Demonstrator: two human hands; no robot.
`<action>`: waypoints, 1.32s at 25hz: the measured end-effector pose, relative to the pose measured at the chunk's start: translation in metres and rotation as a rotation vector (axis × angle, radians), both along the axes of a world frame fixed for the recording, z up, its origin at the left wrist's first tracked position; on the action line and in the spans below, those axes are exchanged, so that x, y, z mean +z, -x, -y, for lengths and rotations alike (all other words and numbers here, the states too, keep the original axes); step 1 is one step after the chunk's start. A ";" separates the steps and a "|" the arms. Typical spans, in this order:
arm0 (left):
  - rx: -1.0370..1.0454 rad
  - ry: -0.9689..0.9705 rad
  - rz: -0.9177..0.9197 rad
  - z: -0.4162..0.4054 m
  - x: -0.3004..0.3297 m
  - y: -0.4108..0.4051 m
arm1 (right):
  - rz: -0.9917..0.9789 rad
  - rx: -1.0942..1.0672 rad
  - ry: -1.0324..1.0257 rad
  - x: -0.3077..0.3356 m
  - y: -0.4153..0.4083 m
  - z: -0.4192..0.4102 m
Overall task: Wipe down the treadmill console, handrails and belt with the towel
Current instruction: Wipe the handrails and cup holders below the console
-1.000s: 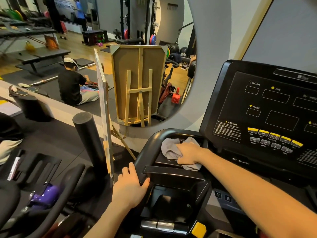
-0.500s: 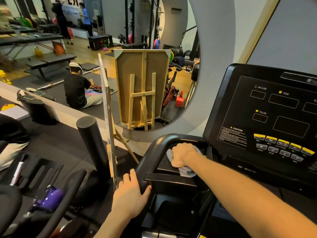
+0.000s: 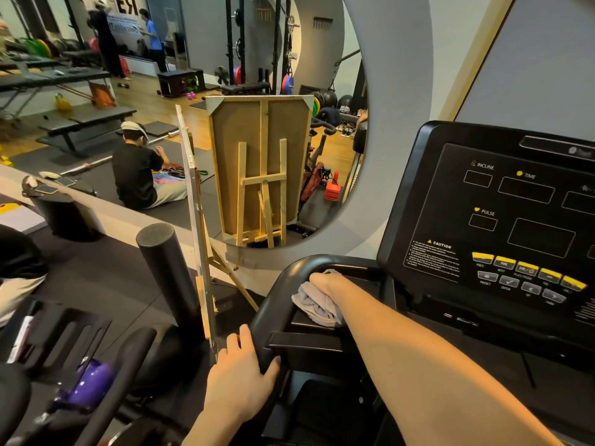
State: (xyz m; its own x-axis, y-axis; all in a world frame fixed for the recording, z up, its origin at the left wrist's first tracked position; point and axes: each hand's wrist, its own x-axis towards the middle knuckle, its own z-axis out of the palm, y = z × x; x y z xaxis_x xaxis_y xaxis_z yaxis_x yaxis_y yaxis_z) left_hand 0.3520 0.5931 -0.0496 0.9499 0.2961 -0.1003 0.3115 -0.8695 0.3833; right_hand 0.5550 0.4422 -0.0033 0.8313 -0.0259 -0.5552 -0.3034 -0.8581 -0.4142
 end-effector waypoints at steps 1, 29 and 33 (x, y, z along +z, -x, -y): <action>-0.002 -0.005 -0.004 0.000 0.000 0.000 | 0.009 0.001 -0.036 0.004 0.006 0.000; 0.008 0.291 0.004 -0.053 -0.002 0.162 | 0.606 0.955 0.052 -0.010 0.200 -0.054; 0.092 0.312 -0.009 -0.056 -0.004 0.201 | 0.621 1.059 0.069 -0.002 0.171 -0.044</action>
State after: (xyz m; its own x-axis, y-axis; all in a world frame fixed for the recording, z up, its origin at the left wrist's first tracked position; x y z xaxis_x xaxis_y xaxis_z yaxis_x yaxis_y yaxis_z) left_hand 0.1511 0.6495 -0.0533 0.9192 0.3342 -0.2083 0.3880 -0.6783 0.6241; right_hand 0.3843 0.4861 -0.0049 0.5825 0.8087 -0.0824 0.7886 -0.5867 -0.1838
